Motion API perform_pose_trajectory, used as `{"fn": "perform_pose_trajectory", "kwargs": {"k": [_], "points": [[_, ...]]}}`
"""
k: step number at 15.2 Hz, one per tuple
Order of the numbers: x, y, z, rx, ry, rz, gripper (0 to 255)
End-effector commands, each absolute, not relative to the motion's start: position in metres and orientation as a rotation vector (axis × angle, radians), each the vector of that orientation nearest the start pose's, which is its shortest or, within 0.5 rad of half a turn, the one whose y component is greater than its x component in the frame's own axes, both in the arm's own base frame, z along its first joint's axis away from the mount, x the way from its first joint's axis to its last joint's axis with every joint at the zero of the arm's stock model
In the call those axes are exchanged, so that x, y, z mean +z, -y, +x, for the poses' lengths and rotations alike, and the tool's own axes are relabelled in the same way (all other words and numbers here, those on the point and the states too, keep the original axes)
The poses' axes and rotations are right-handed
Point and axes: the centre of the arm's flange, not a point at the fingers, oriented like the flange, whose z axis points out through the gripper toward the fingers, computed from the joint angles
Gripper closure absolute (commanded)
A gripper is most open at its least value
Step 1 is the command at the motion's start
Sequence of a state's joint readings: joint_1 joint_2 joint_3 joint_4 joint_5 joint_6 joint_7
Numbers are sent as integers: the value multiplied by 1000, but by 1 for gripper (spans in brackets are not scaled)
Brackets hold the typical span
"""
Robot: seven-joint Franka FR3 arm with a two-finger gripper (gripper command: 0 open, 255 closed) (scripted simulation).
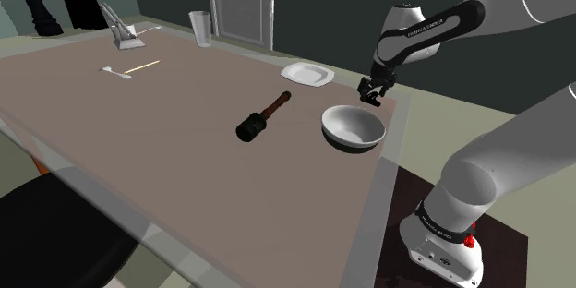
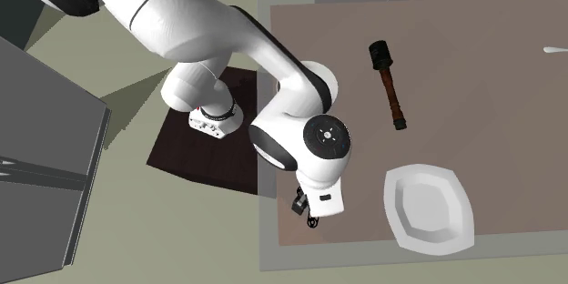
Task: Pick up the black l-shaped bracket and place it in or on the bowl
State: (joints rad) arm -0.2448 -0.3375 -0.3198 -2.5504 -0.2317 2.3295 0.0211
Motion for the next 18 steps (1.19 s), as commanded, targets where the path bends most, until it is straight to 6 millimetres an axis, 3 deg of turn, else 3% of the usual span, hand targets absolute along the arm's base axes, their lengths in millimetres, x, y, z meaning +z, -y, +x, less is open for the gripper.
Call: {"fn": "perform_pose_trajectory", "kwargs": {"k": [1,4,5,14,15,18], "points": [[391,233,363,-139,-680,-3164,0],[391,233,363,-139,-680,-3164,0],[391,233,363,-139,-680,-3164,255],[394,234,364,-152,-681,-3165,255],[394,234,364,-152,-681,-3165,0],[415,247,328,-154,-657,-3098,0]]}}
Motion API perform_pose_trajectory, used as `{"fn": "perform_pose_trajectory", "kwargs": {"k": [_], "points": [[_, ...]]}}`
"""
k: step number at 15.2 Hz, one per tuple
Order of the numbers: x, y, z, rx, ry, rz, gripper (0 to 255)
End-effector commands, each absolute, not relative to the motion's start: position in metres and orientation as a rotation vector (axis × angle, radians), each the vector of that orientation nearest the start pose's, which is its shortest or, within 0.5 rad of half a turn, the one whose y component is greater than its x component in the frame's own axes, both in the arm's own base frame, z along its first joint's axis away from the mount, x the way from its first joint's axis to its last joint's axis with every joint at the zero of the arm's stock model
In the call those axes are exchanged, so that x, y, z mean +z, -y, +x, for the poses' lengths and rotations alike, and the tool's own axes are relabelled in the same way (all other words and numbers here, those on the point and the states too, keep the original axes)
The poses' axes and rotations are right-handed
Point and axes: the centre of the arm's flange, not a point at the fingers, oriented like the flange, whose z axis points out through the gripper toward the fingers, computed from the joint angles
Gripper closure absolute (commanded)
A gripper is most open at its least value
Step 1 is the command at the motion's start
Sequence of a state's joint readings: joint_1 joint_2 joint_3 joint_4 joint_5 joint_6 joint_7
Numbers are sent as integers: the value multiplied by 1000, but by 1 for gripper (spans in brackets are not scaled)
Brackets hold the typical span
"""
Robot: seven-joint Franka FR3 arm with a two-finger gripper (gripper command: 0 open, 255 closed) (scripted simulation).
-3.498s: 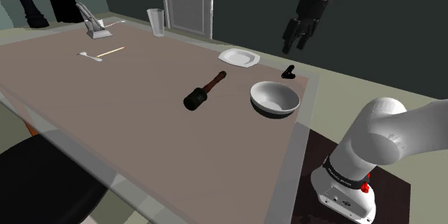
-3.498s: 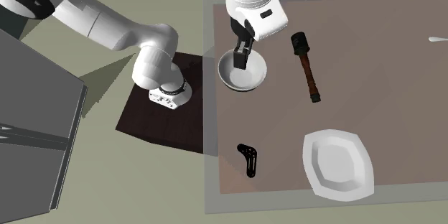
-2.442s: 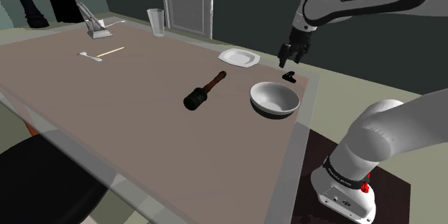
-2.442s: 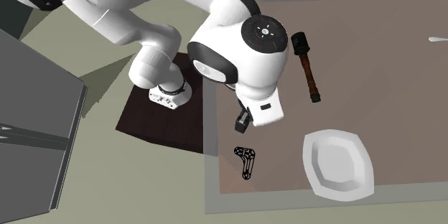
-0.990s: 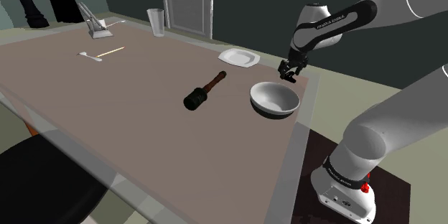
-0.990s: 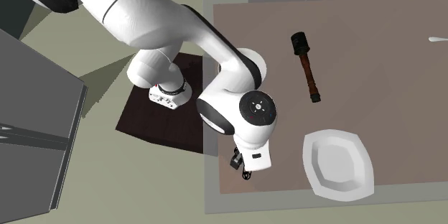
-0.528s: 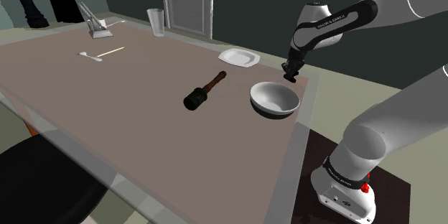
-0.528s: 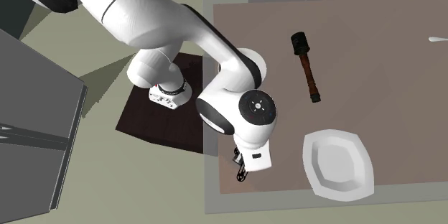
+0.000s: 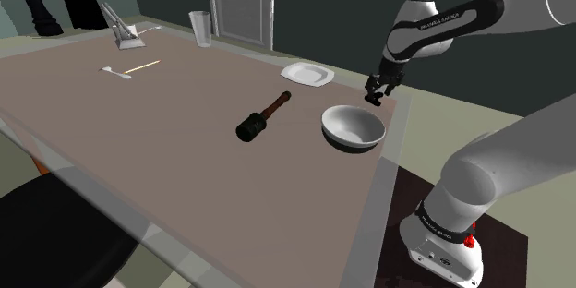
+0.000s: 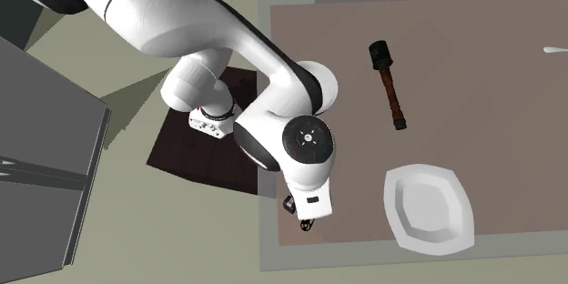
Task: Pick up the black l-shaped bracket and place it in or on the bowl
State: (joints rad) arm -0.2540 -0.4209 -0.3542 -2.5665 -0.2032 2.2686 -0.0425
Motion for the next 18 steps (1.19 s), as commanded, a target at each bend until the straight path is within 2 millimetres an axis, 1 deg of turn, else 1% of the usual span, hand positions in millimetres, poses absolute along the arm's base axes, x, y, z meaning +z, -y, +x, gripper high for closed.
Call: {"fn": "perform_pose_trajectory", "kwargs": {"k": [1,8,16,17,18], "points": [[410,247,329,-154,-657,-3098,0],[376,249,332,-154,-657,-3098,0],[376,249,332,-154,-657,-3098,0],[376,249,332,-154,-657,-3098,255],[376,249,332,-154,-657,-3098,255]]}}
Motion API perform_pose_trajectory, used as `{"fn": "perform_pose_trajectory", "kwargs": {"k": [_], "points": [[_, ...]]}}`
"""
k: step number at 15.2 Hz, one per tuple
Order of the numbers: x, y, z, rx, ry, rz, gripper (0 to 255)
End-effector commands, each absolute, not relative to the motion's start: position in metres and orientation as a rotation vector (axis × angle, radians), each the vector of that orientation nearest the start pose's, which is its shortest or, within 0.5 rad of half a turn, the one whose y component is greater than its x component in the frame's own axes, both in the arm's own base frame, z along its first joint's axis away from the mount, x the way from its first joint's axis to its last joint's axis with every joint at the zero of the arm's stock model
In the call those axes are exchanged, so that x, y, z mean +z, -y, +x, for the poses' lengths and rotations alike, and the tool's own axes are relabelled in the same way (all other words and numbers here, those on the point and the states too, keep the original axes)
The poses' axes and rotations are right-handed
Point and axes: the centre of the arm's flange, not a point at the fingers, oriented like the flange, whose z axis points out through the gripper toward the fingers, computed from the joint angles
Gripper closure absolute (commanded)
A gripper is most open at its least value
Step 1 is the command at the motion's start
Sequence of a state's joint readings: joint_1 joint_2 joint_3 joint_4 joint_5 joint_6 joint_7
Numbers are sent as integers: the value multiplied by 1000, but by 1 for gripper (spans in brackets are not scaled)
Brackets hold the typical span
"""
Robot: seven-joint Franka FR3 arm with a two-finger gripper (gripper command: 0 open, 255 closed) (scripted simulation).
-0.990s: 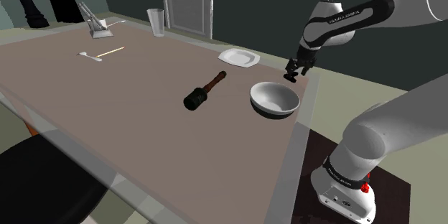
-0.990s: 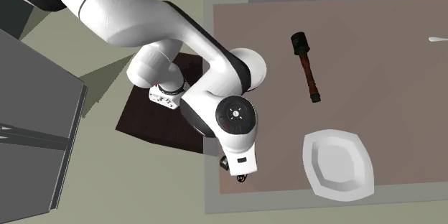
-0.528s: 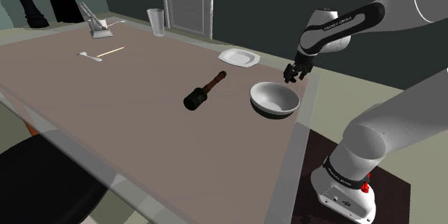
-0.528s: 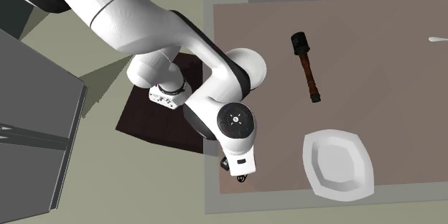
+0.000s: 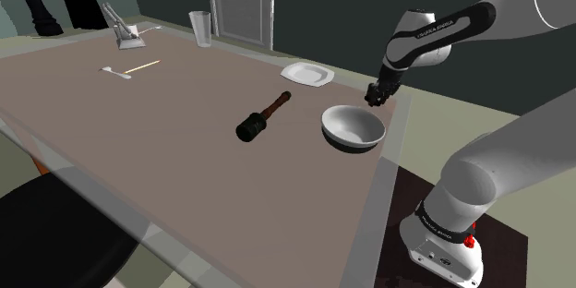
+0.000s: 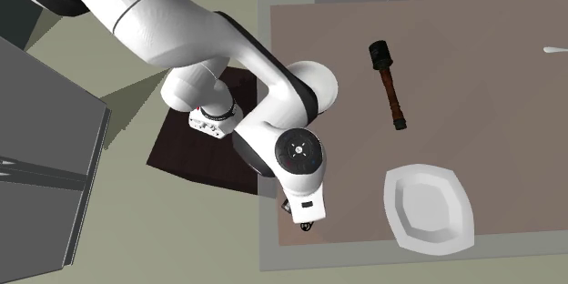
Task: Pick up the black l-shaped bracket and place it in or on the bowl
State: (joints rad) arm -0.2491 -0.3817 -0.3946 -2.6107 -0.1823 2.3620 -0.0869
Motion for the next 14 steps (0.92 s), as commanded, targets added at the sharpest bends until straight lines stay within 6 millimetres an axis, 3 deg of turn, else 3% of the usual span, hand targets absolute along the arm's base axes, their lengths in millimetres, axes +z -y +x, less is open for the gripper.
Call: {"fn": "perform_pose_trajectory", "kwargs": {"k": [1,8,14], "points": [[376,249,332,-154,-657,-3098,255],[376,249,332,-154,-657,-3098,255],[407,249,332,-154,-657,-3098,255]]}}
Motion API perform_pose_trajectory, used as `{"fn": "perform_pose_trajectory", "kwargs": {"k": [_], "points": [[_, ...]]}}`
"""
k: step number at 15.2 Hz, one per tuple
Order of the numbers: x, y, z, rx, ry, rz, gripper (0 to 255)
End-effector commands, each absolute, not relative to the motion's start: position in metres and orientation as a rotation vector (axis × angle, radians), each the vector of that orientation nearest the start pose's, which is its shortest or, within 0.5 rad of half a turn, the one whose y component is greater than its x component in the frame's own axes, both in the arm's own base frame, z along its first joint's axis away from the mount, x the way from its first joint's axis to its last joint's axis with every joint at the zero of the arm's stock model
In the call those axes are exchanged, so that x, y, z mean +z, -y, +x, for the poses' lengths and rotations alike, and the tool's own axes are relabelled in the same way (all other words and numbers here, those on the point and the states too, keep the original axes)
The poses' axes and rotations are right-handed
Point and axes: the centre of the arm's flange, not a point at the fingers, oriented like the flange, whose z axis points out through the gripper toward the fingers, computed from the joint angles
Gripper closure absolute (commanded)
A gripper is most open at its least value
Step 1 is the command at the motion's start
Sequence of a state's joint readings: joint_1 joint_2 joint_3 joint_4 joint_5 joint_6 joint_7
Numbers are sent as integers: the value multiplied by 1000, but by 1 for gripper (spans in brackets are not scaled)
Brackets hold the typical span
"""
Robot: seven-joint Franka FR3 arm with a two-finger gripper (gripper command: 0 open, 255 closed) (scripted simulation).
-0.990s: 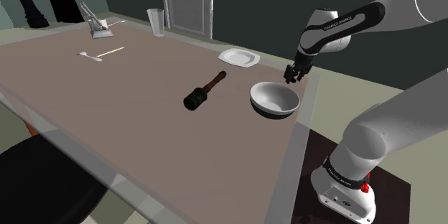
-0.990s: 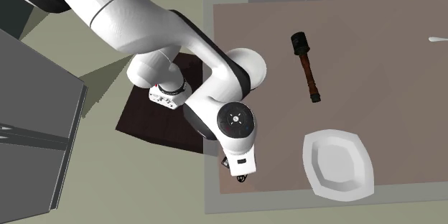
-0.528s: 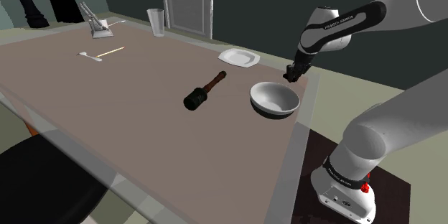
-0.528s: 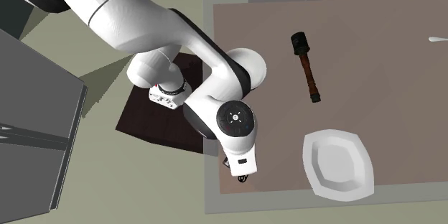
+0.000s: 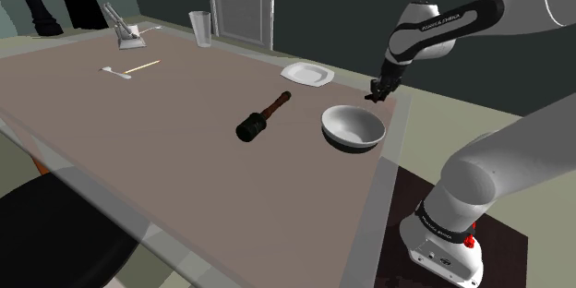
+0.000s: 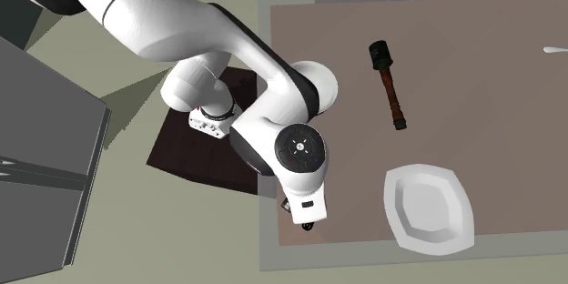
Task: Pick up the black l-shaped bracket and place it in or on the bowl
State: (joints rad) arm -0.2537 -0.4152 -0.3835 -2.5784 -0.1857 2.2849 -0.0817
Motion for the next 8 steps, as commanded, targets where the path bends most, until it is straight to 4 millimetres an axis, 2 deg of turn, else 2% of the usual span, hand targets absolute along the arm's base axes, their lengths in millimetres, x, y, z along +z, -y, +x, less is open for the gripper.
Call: {"fn": "perform_pose_trajectory", "kwargs": {"k": [1,8], "points": [[413,249,332,-154,-657,-3098,255],[450,249,332,-154,-657,-3098,255]]}}
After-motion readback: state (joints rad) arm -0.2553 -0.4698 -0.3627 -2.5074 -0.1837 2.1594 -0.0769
